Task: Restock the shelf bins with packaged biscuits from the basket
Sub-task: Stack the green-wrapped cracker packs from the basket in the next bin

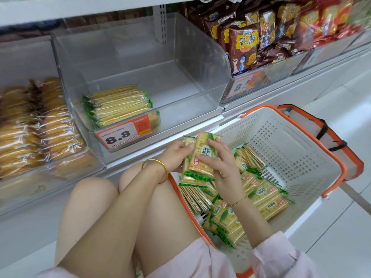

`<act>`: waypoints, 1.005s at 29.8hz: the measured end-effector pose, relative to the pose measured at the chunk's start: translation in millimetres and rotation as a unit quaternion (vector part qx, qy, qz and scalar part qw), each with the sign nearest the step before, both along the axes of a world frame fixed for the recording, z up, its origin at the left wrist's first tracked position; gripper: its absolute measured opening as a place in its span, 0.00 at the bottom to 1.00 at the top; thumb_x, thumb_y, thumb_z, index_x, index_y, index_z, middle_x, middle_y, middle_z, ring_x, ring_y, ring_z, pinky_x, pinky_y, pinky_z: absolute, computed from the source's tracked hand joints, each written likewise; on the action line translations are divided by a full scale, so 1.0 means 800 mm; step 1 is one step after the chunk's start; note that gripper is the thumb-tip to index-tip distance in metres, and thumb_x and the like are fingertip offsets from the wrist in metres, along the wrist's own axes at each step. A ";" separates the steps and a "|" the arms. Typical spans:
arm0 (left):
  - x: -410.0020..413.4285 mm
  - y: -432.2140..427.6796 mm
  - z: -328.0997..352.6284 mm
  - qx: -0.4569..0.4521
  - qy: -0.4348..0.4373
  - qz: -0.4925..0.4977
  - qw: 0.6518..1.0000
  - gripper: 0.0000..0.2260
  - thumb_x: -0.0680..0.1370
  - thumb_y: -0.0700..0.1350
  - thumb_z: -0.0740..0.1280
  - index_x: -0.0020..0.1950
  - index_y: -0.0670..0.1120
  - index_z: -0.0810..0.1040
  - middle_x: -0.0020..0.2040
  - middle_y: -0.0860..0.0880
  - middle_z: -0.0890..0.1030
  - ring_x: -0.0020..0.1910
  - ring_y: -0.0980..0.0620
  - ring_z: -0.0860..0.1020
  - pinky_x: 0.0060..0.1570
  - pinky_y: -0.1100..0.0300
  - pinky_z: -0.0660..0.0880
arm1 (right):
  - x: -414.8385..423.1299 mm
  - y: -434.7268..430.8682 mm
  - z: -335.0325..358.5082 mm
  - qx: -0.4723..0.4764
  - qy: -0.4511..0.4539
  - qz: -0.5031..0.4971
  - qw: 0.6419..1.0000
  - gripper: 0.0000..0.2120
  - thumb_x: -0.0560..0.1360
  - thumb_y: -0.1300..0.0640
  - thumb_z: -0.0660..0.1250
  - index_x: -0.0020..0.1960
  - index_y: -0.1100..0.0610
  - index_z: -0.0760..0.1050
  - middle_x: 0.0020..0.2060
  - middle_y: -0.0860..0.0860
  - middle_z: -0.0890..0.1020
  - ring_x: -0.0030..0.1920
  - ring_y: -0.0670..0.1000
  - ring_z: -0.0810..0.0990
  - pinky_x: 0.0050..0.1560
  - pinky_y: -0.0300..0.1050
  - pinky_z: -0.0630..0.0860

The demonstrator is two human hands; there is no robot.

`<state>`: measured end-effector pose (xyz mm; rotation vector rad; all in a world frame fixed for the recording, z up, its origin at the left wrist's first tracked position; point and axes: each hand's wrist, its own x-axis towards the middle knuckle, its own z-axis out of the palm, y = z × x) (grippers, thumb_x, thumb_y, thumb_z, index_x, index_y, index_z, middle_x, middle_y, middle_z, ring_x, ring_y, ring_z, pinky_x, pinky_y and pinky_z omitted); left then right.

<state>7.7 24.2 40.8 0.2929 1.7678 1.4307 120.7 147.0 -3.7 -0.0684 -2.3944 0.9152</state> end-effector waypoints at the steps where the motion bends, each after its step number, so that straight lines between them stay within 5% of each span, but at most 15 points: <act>1: 0.000 -0.001 0.000 0.004 0.003 -0.006 1.000 0.07 0.81 0.47 0.60 0.44 0.48 0.72 0.32 0.51 0.79 0.28 0.56 0.77 0.33 0.61 0.77 | -0.001 -0.002 0.003 -0.005 -0.009 0.009 1.000 0.23 0.74 0.68 0.54 0.60 0.47 0.74 0.67 0.56 0.71 0.73 0.55 0.61 0.73 0.48 0.58; 6: -0.002 -0.003 -0.004 0.020 0.003 0.002 1.000 0.11 0.79 0.45 0.64 0.59 0.46 0.70 0.42 0.48 0.81 0.36 0.54 0.81 0.40 0.56 0.79 | 0.000 -0.011 0.016 -0.167 0.000 -0.038 0.985 0.28 0.67 0.76 0.52 0.62 0.59 0.74 0.64 0.52 0.73 0.69 0.48 0.68 0.69 0.46 0.67; 9: -0.001 -0.003 -0.006 0.029 0.011 -0.005 1.000 0.14 0.77 0.43 0.66 0.61 0.46 0.68 0.43 0.49 0.82 0.35 0.57 0.81 0.35 0.60 0.78 | -0.007 -0.012 0.041 -0.315 0.014 -0.133 0.939 0.20 0.75 0.71 0.58 0.64 0.58 0.70 0.61 0.52 0.73 0.61 0.46 0.73 0.59 0.42 0.76; 12: -0.001 -0.005 -0.007 0.050 0.010 -0.011 0.999 0.19 0.75 0.39 0.69 0.62 0.47 0.67 0.51 0.47 0.81 0.44 0.54 0.81 0.43 0.61 0.79 | -0.016 -0.002 0.052 -0.365 -0.099 -0.151 0.913 0.28 0.76 0.56 0.67 0.73 0.52 0.60 0.60 0.44 0.70 0.52 0.39 0.74 0.46 0.35 0.76; 15: -0.001 -0.004 -0.007 0.043 0.028 -0.015 0.999 0.16 0.76 0.39 0.68 0.61 0.46 0.69 0.53 0.45 0.80 0.46 0.51 0.80 0.46 0.59 0.78 | -0.016 0.010 0.046 -0.432 -0.166 -0.114 0.879 0.28 0.74 0.57 0.70 0.70 0.50 0.64 0.50 0.43 0.74 0.45 0.45 0.76 0.39 0.37 0.77; 19: -0.009 -0.001 -0.009 0.016 0.014 0.046 0.999 0.04 0.80 0.39 0.62 0.53 0.46 0.71 0.47 0.45 0.79 0.39 0.52 0.78 0.40 0.59 0.76 | -0.007 0.025 0.035 -0.645 -0.095 -0.142 0.745 0.20 0.72 0.65 0.69 0.63 0.58 0.71 0.50 0.55 0.78 0.43 0.51 0.80 0.39 0.45 0.79; 22: -0.011 0.001 -0.009 0.000 -0.008 0.055 0.998 0.07 0.78 0.38 0.63 0.56 0.43 0.71 0.47 0.44 0.80 0.41 0.49 0.80 0.42 0.56 0.79 | 0.005 0.034 0.022 -0.758 -0.014 -0.126 0.640 0.30 0.70 0.65 0.69 0.69 0.64 0.63 0.48 0.56 0.79 0.43 0.53 0.81 0.37 0.44 0.80; 27: -0.012 0.002 -0.008 0.009 -0.035 0.054 0.998 0.10 0.78 0.37 0.64 0.58 0.39 0.69 0.50 0.38 0.81 0.41 0.48 0.82 0.41 0.56 0.82 | 0.007 0.018 0.019 -0.802 0.049 -0.161 0.573 0.26 0.72 0.69 0.66 0.68 0.60 0.65 0.53 0.59 0.80 0.47 0.56 0.82 0.38 0.47 0.82; 30: -0.010 0.002 -0.005 0.020 -0.068 0.064 0.995 0.04 0.79 0.38 0.62 0.52 0.43 0.68 0.44 0.41 0.81 0.39 0.48 0.81 0.40 0.56 0.81 | 0.002 0.005 0.015 -0.825 0.087 -0.185 0.527 0.24 0.73 0.68 0.66 0.68 0.63 0.68 0.58 0.61 0.78 0.53 0.57 0.80 0.41 0.48 0.82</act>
